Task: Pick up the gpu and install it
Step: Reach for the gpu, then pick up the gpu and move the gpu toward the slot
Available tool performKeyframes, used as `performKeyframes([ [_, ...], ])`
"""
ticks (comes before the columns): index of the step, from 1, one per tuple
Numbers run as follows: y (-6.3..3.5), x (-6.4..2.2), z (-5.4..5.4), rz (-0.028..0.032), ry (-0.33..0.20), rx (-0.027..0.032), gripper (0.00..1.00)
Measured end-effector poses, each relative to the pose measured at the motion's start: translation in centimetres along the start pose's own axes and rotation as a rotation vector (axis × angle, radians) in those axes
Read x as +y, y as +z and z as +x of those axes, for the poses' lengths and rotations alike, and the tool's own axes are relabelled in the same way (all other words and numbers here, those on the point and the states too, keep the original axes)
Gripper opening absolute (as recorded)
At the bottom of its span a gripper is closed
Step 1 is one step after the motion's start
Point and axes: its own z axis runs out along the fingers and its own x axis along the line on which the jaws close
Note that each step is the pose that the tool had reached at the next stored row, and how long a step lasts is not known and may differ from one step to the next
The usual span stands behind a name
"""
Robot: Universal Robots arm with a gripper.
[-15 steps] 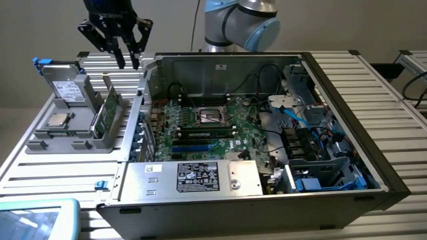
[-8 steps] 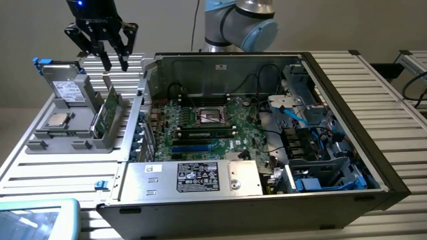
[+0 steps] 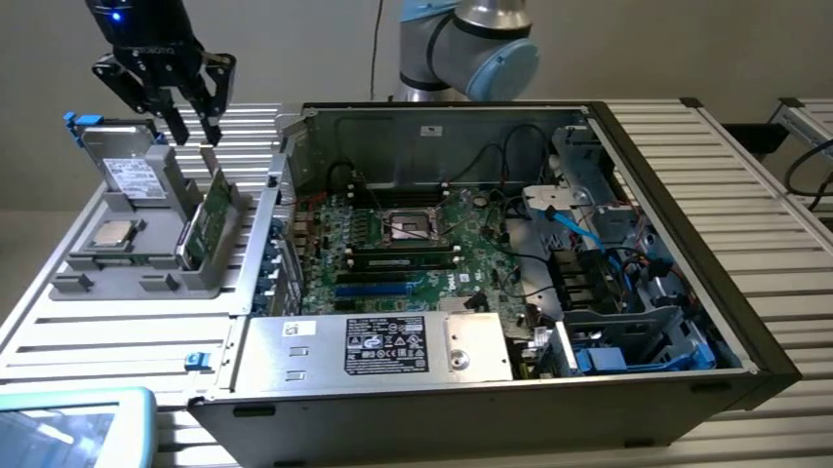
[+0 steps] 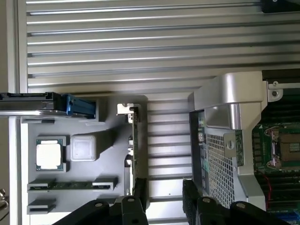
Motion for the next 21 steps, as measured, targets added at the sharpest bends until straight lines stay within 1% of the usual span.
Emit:
performKeyframes([
  [8,0.46,-0.30,3.7,0.0000,0.000,0.0000,0.45],
  [10,0.48,-0.51,4.4,-0.0002,0.000,0.0000,0.45],
  [12,0.49,-1.07,4.7,-0.0001,-0.001,0.0001,0.45],
  [15,0.55,-2.15,4.7,-0.0002,-0.002,0.0001,0.45],
  [18,0.59,-2.19,4.7,-0.0001,-0.001,0.0005,0.45],
  [21,0.60,-2.19,4.7,0.0001,-0.001,0.0024,0.45],
])
